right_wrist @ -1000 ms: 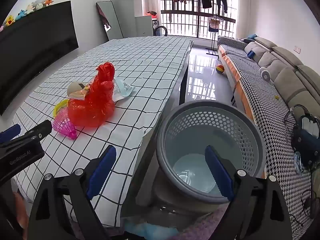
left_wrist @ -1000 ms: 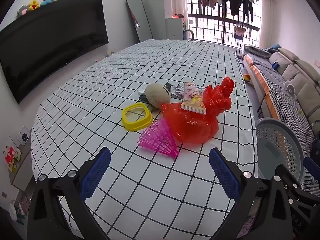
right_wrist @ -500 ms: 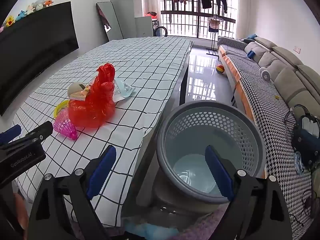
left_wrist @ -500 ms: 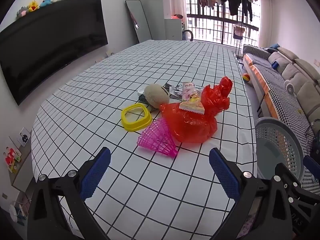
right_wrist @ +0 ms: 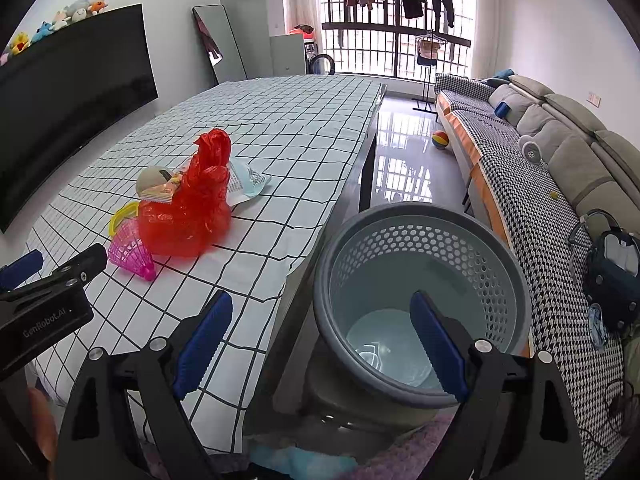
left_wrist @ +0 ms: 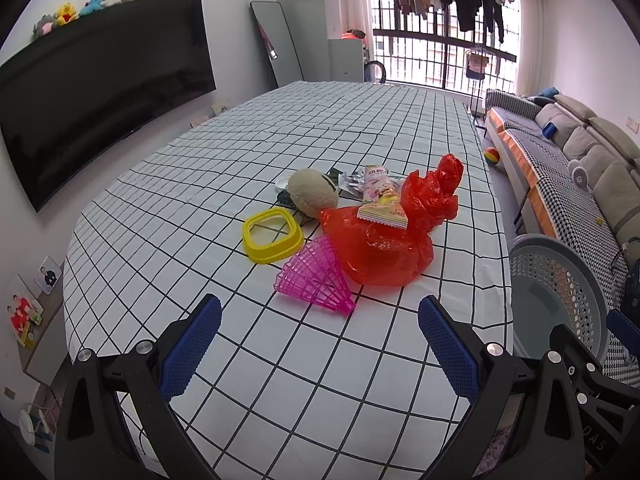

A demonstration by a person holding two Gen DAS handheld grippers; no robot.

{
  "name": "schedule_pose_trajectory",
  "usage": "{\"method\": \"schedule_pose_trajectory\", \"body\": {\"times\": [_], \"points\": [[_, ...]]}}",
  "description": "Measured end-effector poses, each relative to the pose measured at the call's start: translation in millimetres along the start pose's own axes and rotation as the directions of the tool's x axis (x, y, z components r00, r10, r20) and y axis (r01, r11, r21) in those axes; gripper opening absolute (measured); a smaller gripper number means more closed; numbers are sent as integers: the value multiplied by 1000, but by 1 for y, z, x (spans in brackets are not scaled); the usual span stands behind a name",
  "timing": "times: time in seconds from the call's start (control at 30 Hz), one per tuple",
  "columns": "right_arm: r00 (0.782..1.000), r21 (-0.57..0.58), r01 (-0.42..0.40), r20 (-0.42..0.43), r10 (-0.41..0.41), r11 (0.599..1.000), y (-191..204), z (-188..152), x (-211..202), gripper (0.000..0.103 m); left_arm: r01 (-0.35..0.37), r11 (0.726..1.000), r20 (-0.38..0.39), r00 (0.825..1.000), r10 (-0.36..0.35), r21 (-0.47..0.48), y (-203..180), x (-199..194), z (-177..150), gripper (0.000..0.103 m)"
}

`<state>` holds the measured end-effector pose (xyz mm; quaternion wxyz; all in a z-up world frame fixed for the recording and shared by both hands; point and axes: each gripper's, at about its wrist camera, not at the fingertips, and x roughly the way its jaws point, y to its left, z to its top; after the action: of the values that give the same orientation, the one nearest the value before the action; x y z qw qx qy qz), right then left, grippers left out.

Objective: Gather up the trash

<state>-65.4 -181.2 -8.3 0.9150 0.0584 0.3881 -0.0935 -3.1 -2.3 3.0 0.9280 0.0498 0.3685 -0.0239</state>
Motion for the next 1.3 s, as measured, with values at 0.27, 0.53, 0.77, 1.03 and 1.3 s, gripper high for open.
{"method": "schedule_pose_trajectory", "body": {"times": [0.27,0.53,0.77,1.03,1.3], "points": [[1000,1,1,3,-1,1000,2,-4,0,86,0,1000,1,1000,0,0,1,-1,1,97],[1000,2,-1,3,1,1000,2,-5,1,86,-2,1000,7,1000,2,-2,3,-2,2,97],[1000,0,-2,4,2,1000,3,-6,1,86,-3,1000,8,1000,3,-2,3,-3,2,97],[1000,0,-3,3,3,1000,3,-6,1,86,-4,1000,8,1000,4,-1,3,-3,2,97],[1000,-1,-3,4,3,1000,3,-6,1,86,-5,1000,11,1000,5,3,3,-3,1,97]]}}
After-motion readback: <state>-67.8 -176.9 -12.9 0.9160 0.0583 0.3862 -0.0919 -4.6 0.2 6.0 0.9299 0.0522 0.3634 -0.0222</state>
